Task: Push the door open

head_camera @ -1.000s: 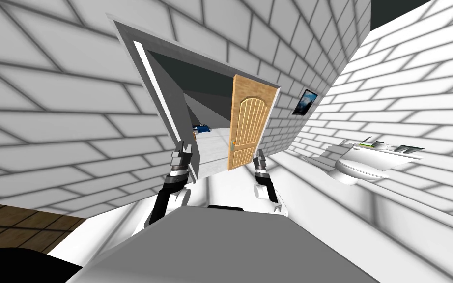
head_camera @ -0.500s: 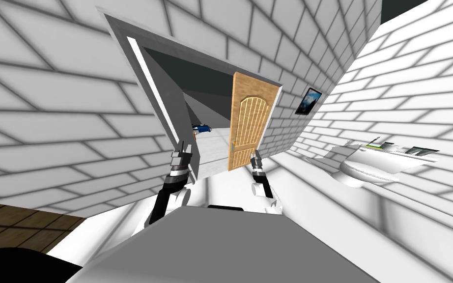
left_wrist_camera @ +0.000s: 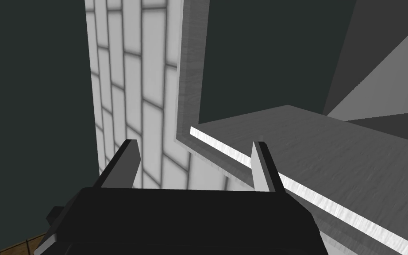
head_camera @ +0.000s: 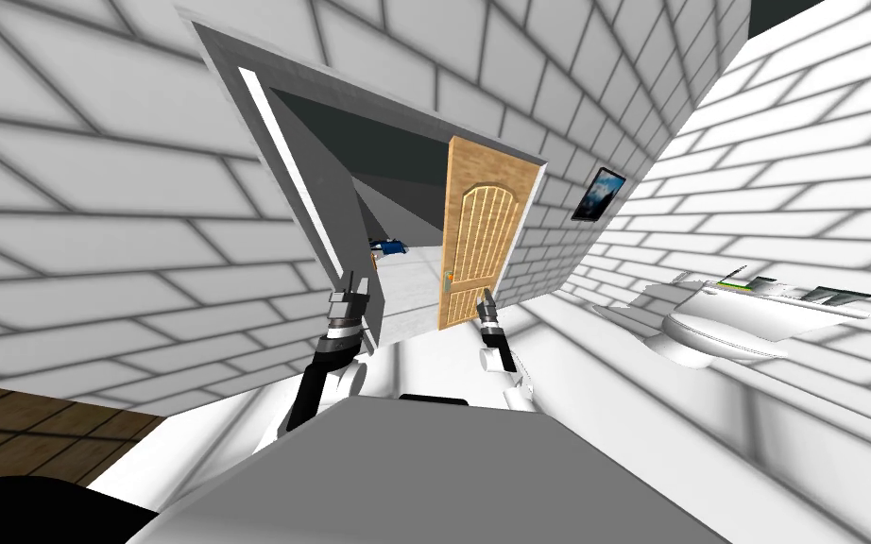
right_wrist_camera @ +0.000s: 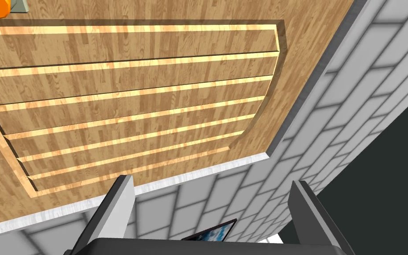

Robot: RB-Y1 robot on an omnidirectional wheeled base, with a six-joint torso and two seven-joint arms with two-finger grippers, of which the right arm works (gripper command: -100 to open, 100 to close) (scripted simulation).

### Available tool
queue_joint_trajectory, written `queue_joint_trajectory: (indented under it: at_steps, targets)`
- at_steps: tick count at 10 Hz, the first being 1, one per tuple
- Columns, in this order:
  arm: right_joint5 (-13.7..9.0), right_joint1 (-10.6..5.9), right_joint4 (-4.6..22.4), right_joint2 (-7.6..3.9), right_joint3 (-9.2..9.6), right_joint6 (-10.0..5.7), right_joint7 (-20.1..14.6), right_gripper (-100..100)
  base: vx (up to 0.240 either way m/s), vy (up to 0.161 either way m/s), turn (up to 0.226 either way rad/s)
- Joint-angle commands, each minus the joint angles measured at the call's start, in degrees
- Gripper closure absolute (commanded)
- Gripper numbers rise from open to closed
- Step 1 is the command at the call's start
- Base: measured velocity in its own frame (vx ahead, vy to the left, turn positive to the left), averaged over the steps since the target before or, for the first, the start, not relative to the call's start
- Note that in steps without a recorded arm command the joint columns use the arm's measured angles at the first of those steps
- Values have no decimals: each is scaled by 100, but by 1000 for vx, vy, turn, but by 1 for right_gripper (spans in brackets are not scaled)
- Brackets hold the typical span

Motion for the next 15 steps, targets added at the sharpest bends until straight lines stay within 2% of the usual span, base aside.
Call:
queue_joint_trajectory:
  at_steps: [1,2,3,4,5,6,8,9,10,11,13,14,15]
  targets:
    - [25,-239,286,3,20,-5,-38,-100,75,-67,57]
    - [25,-239,431,3,20,-5,-38,-100,59,-53,26]
    - [42,-402,602,6,33,-8,-62,-100,55,-42,26]
    - [42,-402,709,6,33,-8,-62,-100,46,-32,24]
    - [59,-565,907,10,46,-12,-86,-100,51,-39,36]
    - [59,-565,986,10,46,-12,-86,-100,42,-31,25]
    - [93,-891,1409,26,72,-20,-134,-100,56,-43,44]
    - [93,-891,1540,26,72,-20,-134,-100,54,-55,27]
    - [109,-1054,1777,34,85,-24,-158,-100,60,-63,33]
    - [109,-1054,1817,34,85,-24,-158,-100,47,-44,22]
    - [142,-1372,2235,59,110,-31,-205,-100,60,-50,43]
    - [142,-1372,2357,59,110,-31,-205,-100,60,-49,27]
    - [159,-1530,2594,72,123,-35,-228,-100,54,-47,28]
